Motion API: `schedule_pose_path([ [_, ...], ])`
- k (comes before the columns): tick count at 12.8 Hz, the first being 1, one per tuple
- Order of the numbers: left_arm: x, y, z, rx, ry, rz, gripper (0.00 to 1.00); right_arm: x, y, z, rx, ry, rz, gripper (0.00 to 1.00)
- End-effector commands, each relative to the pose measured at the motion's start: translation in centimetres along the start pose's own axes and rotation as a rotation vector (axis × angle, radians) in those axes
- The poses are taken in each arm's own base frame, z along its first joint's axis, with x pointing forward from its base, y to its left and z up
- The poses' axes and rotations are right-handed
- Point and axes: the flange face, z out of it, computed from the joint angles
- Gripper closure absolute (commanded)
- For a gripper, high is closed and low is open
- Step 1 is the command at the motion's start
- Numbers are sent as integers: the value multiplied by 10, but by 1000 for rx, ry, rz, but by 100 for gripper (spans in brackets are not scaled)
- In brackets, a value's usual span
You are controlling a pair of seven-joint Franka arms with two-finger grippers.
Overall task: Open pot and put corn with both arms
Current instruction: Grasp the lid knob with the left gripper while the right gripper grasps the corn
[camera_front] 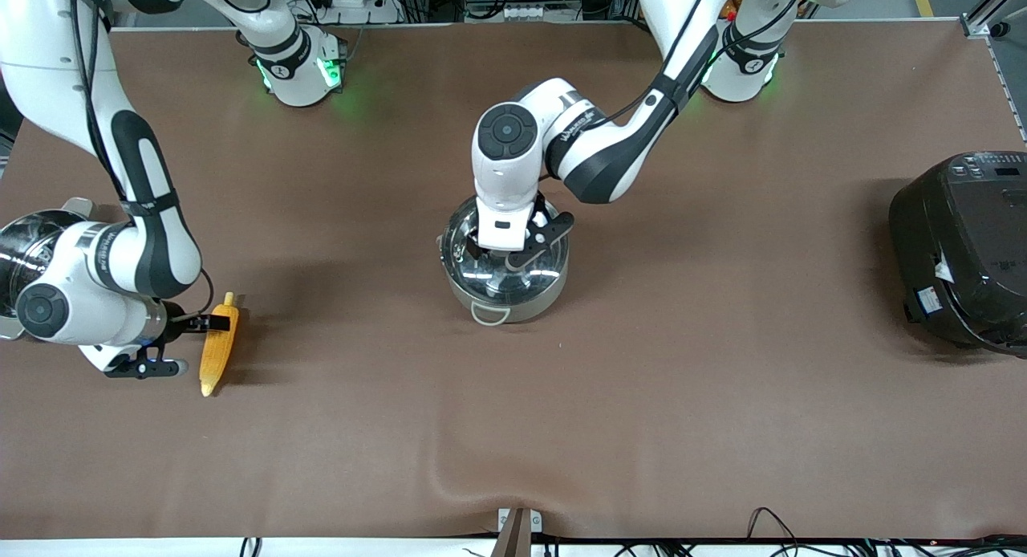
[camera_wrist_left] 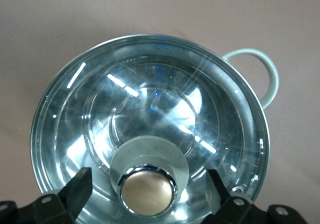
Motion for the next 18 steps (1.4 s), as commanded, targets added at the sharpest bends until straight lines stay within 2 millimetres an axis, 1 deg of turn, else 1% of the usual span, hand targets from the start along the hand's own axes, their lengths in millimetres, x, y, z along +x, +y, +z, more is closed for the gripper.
schedule_pose_path([
  [1, 0, 3, -4, -10, 26, -15, 0, 6, 8, 14, 2, 16, -7, 0],
  [2, 0, 3, -3, -8, 28, -13, 0, 7, 7, 16, 1, 24, -8, 0],
  [3, 1, 3, 2, 0, 28, -15, 1, 8, 5, 20, 0, 25, -11, 0],
  [6, 0, 3, 4, 1, 27, -14, 6, 8, 1, 32, 1, 13, -15, 0],
  [11, -1, 3, 6, 4, 25, -13, 21, 7, -2, 42, 7, 3, -14, 0],
  [12, -1, 3, 6, 4, 26, -9, 29, 7, -3, 43, 6, 8, -15, 36],
  [13, -2, 3, 6, 4, 25, -7, 39, 8, -5, 42, 7, 10, -18, 87],
  [14, -2, 3, 5, 3, 24, -7, 51, 8, -5, 42, 7, 8, -18, 100],
  [15, -1, 3, 5, 3, 21, -8, 60, 7, -6, 43, 7, 5, -17, 100],
  [17, -2, 3, 4, 1, 19, -9, 73, 7, -14, 42, 6, -6, -33, 100],
  [18, -1, 3, 4, 2, 17, -12, 80, 7, -20, 38, 3, -12, -47, 100],
])
